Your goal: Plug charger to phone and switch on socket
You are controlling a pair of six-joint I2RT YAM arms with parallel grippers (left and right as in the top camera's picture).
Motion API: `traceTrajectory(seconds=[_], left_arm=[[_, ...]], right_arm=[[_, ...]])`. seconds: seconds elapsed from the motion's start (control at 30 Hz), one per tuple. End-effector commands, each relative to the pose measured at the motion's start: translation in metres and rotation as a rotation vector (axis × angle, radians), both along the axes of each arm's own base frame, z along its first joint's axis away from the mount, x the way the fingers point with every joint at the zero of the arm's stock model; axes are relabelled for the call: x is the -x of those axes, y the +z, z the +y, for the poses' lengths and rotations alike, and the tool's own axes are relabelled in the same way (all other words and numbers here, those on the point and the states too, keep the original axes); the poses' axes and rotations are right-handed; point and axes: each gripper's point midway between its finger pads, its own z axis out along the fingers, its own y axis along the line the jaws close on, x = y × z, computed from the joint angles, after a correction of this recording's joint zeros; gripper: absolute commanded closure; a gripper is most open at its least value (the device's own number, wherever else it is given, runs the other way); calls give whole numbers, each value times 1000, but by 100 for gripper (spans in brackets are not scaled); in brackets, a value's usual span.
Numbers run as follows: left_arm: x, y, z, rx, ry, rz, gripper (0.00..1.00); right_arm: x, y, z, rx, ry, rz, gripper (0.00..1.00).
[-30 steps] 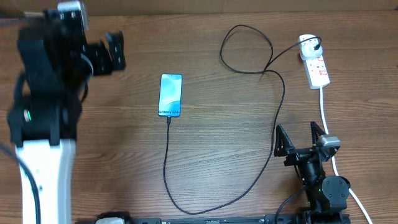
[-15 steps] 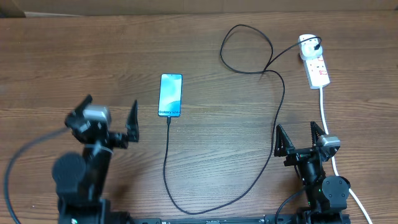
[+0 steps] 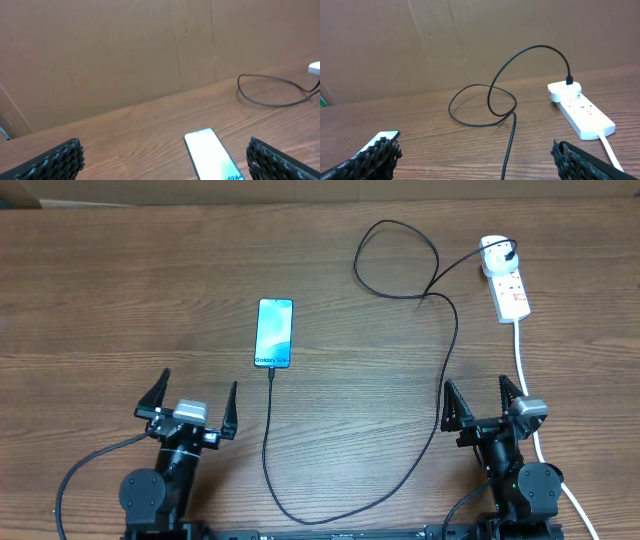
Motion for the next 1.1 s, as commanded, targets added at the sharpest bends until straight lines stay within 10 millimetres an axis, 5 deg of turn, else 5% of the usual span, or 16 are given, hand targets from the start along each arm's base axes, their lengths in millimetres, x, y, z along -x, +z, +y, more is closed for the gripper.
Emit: traceTrajectory(seconds=[0.0,0.5,1.07], left_arm=[[1,-15,-1,-60,-7,-9,0],[5,-54,-1,-58,-8,64,0],[4,-53,-1,-15,-8,67,0]], right_arm=[[0,-2,1,-3,3,-2,0],[0,-2,1,-3,3,-2,0],[0,-2,1,-3,3,-2,0]])
